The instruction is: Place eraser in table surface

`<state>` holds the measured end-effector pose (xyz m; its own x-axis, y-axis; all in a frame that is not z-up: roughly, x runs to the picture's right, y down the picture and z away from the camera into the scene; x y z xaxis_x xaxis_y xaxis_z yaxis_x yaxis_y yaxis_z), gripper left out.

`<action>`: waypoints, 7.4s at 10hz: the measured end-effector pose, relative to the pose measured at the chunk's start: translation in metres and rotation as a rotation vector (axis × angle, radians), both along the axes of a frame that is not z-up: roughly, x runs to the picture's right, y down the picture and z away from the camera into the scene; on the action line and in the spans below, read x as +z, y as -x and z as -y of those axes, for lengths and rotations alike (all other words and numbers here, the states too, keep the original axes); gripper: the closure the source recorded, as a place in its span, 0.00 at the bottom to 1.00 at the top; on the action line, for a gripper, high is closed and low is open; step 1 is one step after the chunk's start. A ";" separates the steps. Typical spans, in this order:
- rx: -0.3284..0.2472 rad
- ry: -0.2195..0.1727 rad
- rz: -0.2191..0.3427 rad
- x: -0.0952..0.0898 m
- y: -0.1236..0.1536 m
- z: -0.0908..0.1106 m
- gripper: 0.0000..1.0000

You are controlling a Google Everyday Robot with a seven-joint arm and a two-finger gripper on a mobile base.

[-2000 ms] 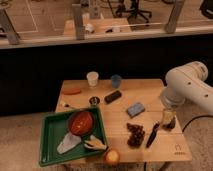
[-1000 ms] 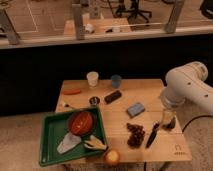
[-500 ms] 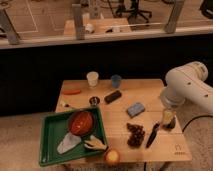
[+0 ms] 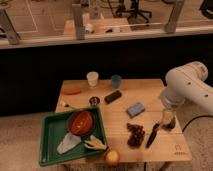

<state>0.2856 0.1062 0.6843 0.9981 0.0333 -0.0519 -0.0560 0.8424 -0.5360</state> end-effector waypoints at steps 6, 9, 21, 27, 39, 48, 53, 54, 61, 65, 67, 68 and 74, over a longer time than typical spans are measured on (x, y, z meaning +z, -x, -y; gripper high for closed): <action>-0.006 -0.060 0.086 0.055 0.057 0.040 0.20; -0.040 -0.082 0.220 0.083 0.116 0.066 0.20; -0.177 -0.216 0.326 0.146 0.169 0.119 0.20; -0.203 -0.225 0.323 0.162 0.176 0.129 0.20; -0.339 -0.099 0.384 0.279 0.175 0.080 0.20; -0.402 0.016 0.432 0.298 0.194 0.054 0.35; -0.366 0.033 0.444 0.296 0.187 0.058 0.84; -0.348 0.032 0.445 0.292 0.183 0.062 0.94; -0.196 -0.147 0.431 0.197 0.127 0.146 1.00; -0.152 -0.260 0.437 0.156 0.110 0.174 1.00; -0.159 -0.258 0.440 0.159 0.115 0.173 1.00; -0.170 -0.245 0.437 0.167 0.119 0.167 1.00; -0.253 -0.092 0.447 0.254 0.148 0.090 0.92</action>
